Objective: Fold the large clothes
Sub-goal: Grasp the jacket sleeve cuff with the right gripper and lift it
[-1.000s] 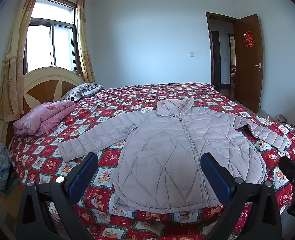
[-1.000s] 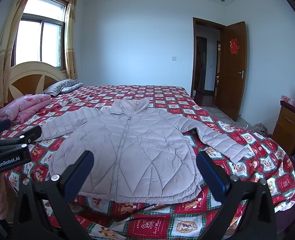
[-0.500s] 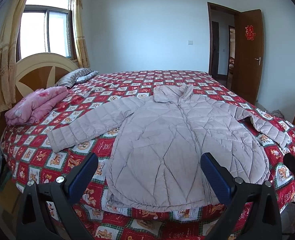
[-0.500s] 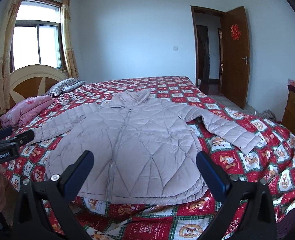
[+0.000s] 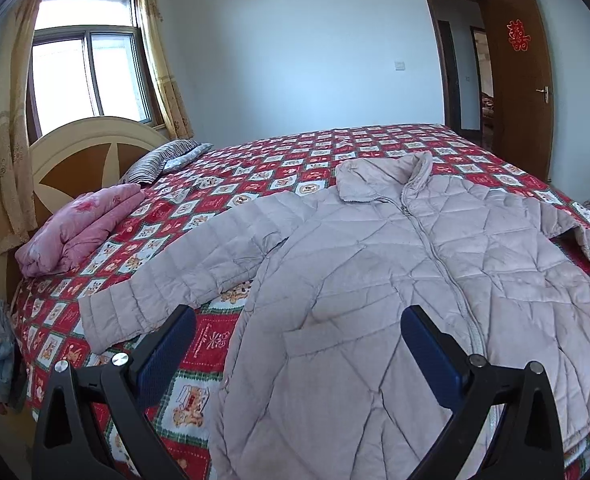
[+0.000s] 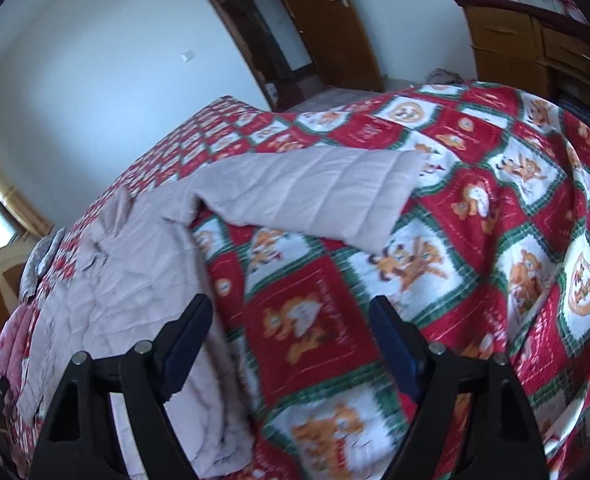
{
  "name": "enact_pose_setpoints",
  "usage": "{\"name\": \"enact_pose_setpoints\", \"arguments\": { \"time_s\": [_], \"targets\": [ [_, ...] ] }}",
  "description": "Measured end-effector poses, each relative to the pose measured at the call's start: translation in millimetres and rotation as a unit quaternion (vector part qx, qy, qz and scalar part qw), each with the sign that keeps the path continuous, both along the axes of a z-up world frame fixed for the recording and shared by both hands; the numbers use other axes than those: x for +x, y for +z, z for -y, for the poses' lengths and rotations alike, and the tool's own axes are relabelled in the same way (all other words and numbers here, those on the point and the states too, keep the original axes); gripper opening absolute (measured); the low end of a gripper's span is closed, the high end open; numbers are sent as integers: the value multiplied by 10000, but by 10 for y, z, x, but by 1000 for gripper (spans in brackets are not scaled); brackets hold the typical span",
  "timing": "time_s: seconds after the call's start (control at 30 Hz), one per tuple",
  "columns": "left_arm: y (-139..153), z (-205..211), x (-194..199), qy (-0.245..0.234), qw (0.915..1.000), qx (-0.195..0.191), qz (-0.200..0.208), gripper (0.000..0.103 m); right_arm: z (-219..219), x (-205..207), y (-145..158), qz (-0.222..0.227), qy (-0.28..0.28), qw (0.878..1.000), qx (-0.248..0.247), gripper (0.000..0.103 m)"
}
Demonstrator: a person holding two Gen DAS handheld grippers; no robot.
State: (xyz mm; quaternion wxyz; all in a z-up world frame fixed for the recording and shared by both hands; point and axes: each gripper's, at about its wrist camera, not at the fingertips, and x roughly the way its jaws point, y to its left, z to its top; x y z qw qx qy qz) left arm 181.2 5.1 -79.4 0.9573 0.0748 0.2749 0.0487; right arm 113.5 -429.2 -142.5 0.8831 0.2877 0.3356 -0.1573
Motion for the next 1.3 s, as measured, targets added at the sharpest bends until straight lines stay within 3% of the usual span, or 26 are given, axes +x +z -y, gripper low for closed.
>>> {"name": "enact_pose_setpoints", "arguments": {
  "time_s": [0.1,0.37,0.4,0.5,0.53,0.63,0.8,0.9,1.1,1.3],
  "targets": [
    [-124,-34,302,125,9999,2,-46,102,333,113,-78,-134,-311,9993,137,75],
    [-370,-99,887,384,9989,110,-250,102,734,558,-216,-474,-591,9971,62,73],
    [-386,-103,931,388,9988,129,-255,102,752,612,-252,-532,-574,9969,75,67],
    [-438,-143,1048,404,9986,120,-327,102,727,736,-315,-663,-465,9967,-1,28],
    [-459,-162,1085,418,9984,104,-362,102,727,747,-319,-651,-417,9970,-24,19],
    [-507,-247,1155,444,9980,29,-443,102,836,730,-289,-643,-441,9969,-31,12],
    [-545,-432,1278,564,9971,-50,-503,102,1184,731,-67,-660,-874,9932,-393,9],
    [-530,-556,1352,651,9966,-132,-486,102,1174,792,134,-586,-906,9921,-642,9],
    [-537,-739,1552,817,9955,-129,-474,102,672,1035,718,-180,-571,9822,-1779,9],
    [-579,-809,1709,871,9939,-258,-624,102,-6,1359,1034,94,39,9619,-2733,9]
  ]
}}
